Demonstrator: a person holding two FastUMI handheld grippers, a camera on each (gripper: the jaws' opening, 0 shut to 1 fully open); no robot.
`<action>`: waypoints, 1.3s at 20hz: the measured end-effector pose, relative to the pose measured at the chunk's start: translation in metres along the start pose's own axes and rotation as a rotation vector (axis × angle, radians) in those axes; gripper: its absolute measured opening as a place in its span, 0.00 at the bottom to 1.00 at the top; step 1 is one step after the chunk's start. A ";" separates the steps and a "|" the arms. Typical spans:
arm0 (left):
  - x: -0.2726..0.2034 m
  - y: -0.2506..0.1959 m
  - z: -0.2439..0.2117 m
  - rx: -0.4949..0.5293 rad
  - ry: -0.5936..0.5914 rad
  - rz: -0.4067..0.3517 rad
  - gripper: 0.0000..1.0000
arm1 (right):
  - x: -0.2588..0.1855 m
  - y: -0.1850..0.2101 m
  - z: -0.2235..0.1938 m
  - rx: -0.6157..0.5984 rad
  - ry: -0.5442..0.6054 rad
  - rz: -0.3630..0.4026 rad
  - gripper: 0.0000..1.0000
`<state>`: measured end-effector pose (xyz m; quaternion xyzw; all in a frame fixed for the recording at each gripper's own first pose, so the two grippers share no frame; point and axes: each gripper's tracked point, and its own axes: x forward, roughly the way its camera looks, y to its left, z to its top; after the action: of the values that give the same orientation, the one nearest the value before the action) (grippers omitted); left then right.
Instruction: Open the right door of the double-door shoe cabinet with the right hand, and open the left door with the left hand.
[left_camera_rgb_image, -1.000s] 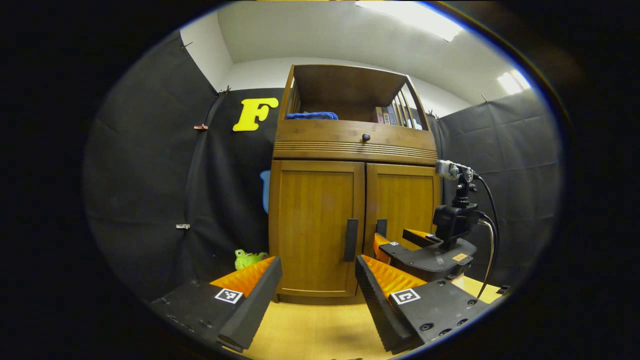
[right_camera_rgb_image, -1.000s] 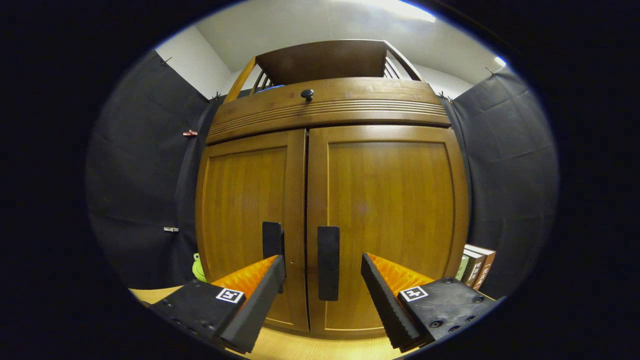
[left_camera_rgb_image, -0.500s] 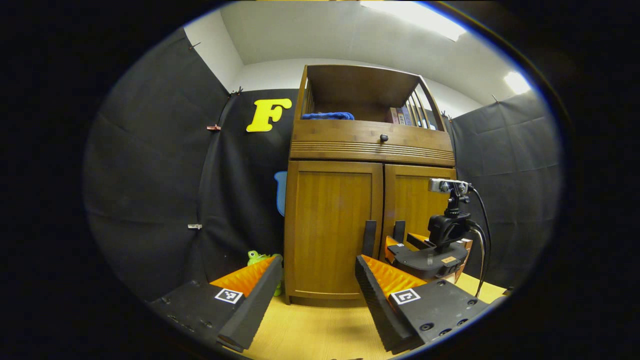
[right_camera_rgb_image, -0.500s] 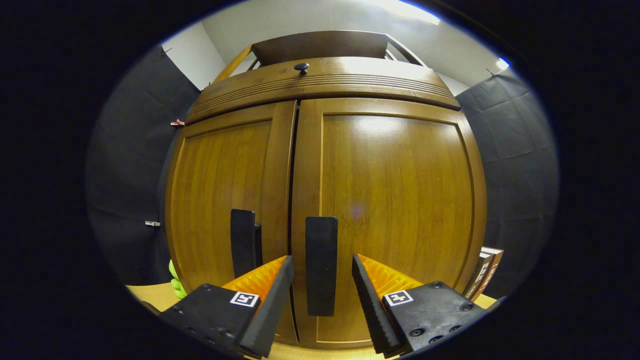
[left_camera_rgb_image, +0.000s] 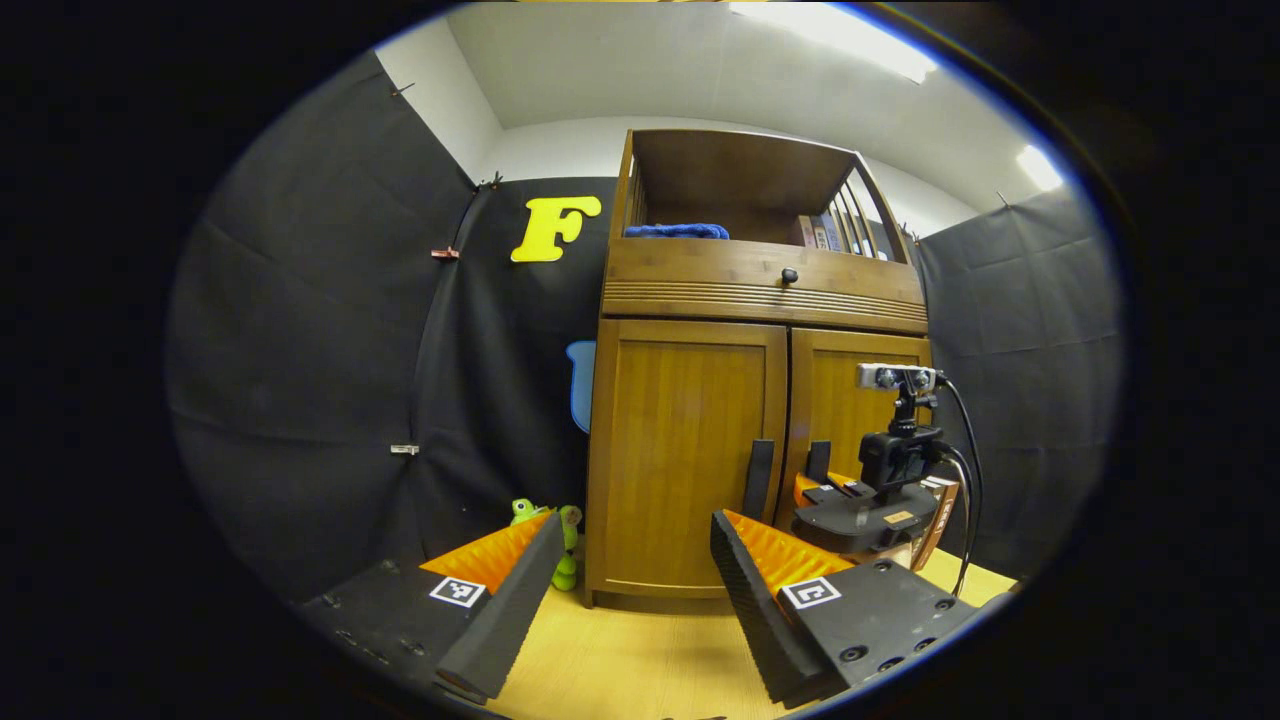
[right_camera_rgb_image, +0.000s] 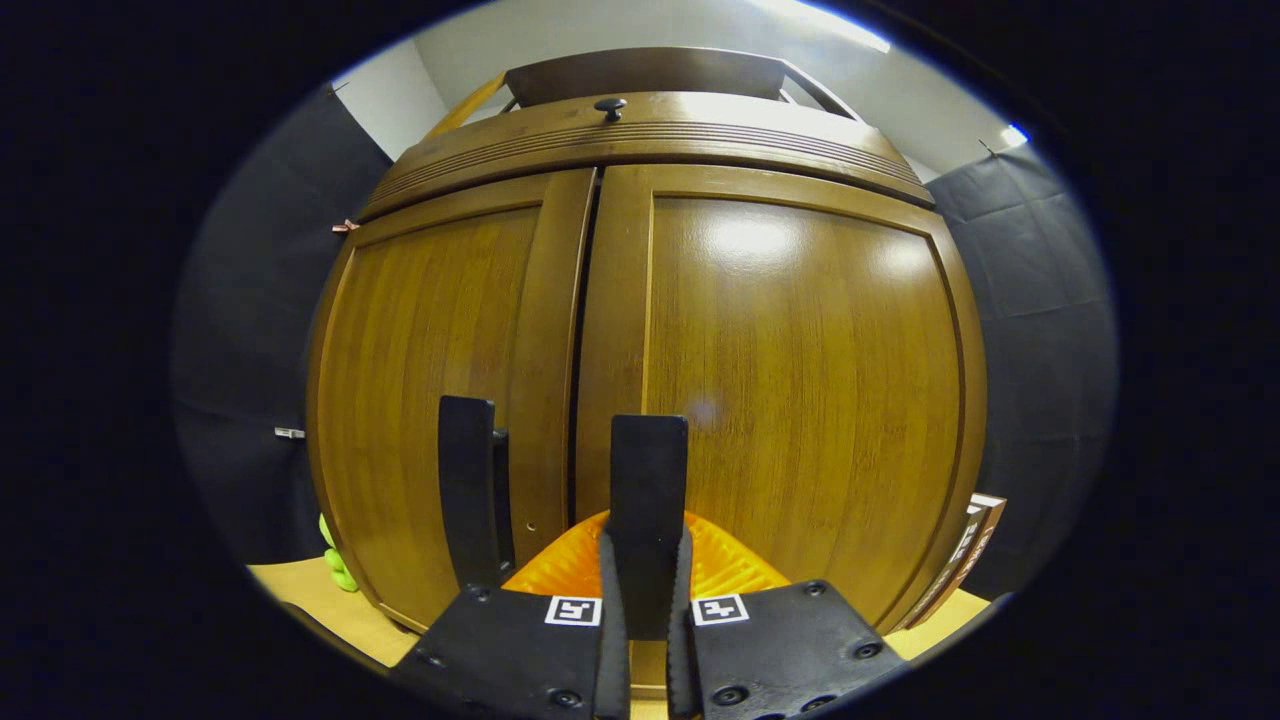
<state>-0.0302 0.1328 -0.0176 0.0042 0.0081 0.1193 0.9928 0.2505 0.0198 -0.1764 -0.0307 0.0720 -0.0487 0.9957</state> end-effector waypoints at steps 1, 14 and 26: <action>0.000 -0.001 0.001 -0.004 -0.003 0.000 0.92 | -0.001 0.000 0.001 -0.001 0.001 0.009 0.18; 0.000 -0.042 -0.001 -0.005 0.010 -0.070 0.87 | -0.066 -0.005 0.008 0.025 0.018 0.173 0.18; 0.008 -0.119 -0.009 -0.011 0.016 -0.206 0.87 | -0.144 -0.044 0.021 0.013 0.029 0.280 0.18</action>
<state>0.0055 0.0193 -0.0276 -0.0030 0.0156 0.0168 0.9997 0.1074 -0.0082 -0.1320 -0.0133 0.0897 0.0899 0.9918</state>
